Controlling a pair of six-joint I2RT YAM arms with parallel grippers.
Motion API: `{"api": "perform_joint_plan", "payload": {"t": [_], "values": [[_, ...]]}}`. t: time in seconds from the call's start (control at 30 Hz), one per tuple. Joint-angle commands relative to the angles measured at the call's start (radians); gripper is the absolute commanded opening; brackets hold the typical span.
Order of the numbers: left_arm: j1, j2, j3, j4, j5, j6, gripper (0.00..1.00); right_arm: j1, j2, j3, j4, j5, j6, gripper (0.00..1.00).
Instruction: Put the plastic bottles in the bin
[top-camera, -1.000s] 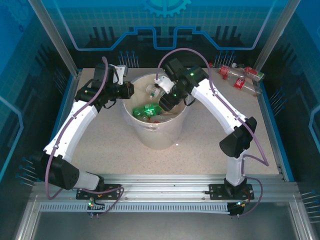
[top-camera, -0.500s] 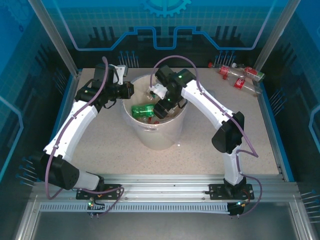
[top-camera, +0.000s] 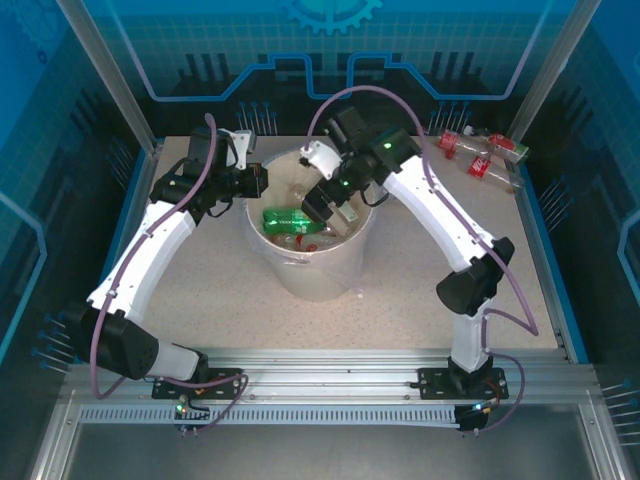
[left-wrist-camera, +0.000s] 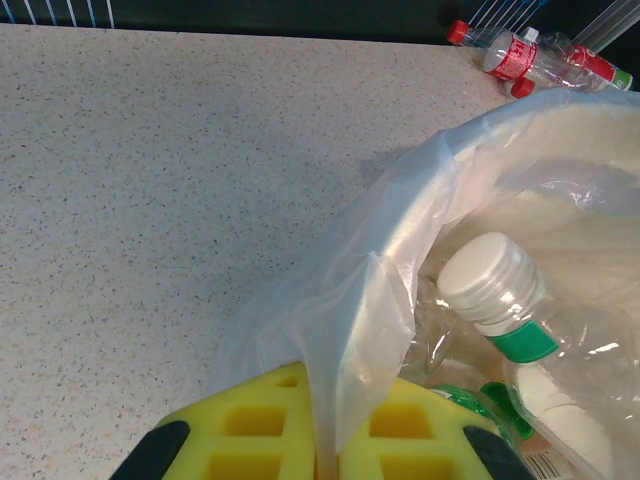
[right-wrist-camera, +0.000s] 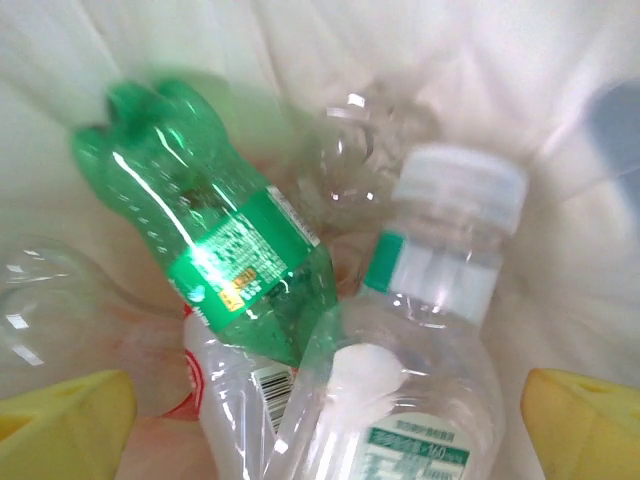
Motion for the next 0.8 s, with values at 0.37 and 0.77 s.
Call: {"api": "perform_joint_plan", "payload": {"t": [0.37,0.77], "values": [[-0.017,0.012,0.0,-0.039,0.067,-0.042,0.0,-0.12,-0.196,0.086,0.072,0.014,-0.044,1.0],[-0.017,0.015,0.0,-0.039,0.065,-0.042,0.0,-0.49,-0.297,-0.287,0.322,-0.133,-0.031,1.0]]}}
